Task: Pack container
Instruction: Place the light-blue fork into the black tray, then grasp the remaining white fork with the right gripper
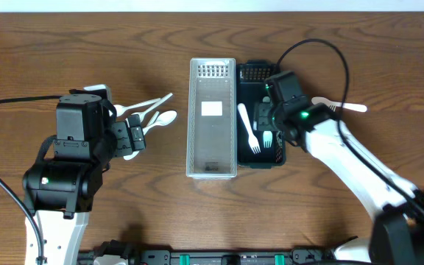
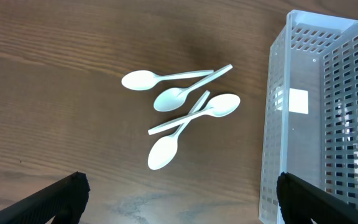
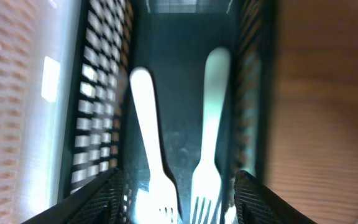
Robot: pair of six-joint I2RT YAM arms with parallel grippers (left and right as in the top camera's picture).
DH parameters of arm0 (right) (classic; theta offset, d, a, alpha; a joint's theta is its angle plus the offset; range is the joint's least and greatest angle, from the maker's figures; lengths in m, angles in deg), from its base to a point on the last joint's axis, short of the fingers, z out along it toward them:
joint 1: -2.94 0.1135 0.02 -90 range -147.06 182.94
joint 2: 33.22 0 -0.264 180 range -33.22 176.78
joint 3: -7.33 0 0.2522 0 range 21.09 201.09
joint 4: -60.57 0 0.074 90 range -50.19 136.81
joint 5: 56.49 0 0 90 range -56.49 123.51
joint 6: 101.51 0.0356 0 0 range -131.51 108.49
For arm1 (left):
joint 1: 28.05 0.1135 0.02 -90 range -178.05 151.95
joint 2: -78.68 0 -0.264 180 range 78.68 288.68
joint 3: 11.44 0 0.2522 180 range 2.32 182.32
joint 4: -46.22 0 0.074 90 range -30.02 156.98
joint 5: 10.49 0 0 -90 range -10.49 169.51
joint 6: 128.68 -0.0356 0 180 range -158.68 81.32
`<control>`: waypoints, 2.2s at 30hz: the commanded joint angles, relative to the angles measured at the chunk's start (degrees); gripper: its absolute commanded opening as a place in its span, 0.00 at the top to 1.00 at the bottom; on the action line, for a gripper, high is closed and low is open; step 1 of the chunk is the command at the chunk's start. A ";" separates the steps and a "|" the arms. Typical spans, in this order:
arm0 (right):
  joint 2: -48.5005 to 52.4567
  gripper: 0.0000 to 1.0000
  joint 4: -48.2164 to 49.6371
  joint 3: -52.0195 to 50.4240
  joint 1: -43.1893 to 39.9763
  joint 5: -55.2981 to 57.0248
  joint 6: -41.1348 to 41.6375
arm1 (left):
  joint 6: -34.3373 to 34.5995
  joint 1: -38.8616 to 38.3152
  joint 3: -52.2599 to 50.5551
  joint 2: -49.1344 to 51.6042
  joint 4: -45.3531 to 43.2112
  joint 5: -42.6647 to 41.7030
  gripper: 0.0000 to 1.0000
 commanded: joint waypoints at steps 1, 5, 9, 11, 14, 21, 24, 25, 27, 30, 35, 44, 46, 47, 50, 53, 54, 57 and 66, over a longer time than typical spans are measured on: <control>-9.01 0.41 -1.46 2.99 -2.62 10.60 -2.67 | -1.01 -0.07 1.20 0.26 0.13 0.09 0.02; -13.40 0.49 -5.57 2.97 -8.76 17.84 -2.67 | -1.01 -0.07 1.20 0.26 0.13 0.09 0.02; -11.80 0.46 -9.55 2.14 -15.82 18.56 -2.62 | -1.01 -0.07 1.20 0.26 0.13 0.09 0.02; -9.18 0.44 -9.79 0.87 -18.97 18.32 -2.45 | -1.01 -0.07 1.20 0.26 0.13 0.09 0.02; -3.85 0.38 -9.05 -0.09 -22.36 16.33 -1.66 | -1.01 -0.07 1.20 0.26 0.13 0.09 0.02; 8.87 0.35 -5.81 -0.09 -25.59 6.86 -1.77 | -1.01 -0.07 1.20 0.26 0.13 0.09 0.02; 12.15 0.35 -4.28 -0.09 -25.57 4.70 -1.75 | -1.01 -0.07 1.20 0.26 0.13 0.09 0.02; 13.07 0.35 -3.78 -0.09 -25.57 3.76 -1.75 | -1.01 -0.07 1.20 0.26 0.13 0.09 0.02; 14.67 0.36 -2.67 -0.09 -25.57 1.92 -1.73 | -1.01 -0.07 1.20 0.26 0.13 0.09 0.02; 16.76 0.40 -1.66 -0.09 -25.57 0.48 -1.68 | -1.01 -0.07 1.20 0.26 0.13 0.09 0.02; 18.80 0.51 -2.25 -0.09 -25.57 0.50 -0.83 | -1.01 -0.07 1.20 0.26 0.13 0.09 0.02; 18.80 0.83 -5.53 -0.09 -25.57 0.52 0.85 | -1.01 -0.07 1.20 0.26 0.13 0.09 0.02; 18.73 0.94 -6.03 -0.09 -25.57 0.52 0.85 | -1.01 -0.07 1.20 0.26 0.13 0.09 0.02; 18.56 0.99 -6.25 -0.07 -25.57 0.59 0.83 | -1.01 -0.07 1.20 0.26 0.13 0.09 0.02; 16.57 0.99 -6.95 0.09 -25.57 1.20 0.81 | -1.01 -0.07 1.20 0.26 0.13 0.09 0.02; 11.96 0.99 -8.02 1.22 -25.49 0.85 0.81 | -1.01 -0.07 1.20 0.26 0.13 0.09 0.02; 9.62 0.99 -8.61 1.86 -25.24 0.52 0.81 | -1.01 -0.07 1.20 0.26 0.13 0.09 0.02; 1.14 0.99 -9.66 3.43 -23.52 -0.94 -0.44 | -1.01 -0.07 1.20 0.26 0.13 0.09 0.02; -15.54 0.99 -7.21 4.44 -9.38 -3.93 -2.23 | -1.01 -0.07 1.20 0.26 0.13 0.09 0.02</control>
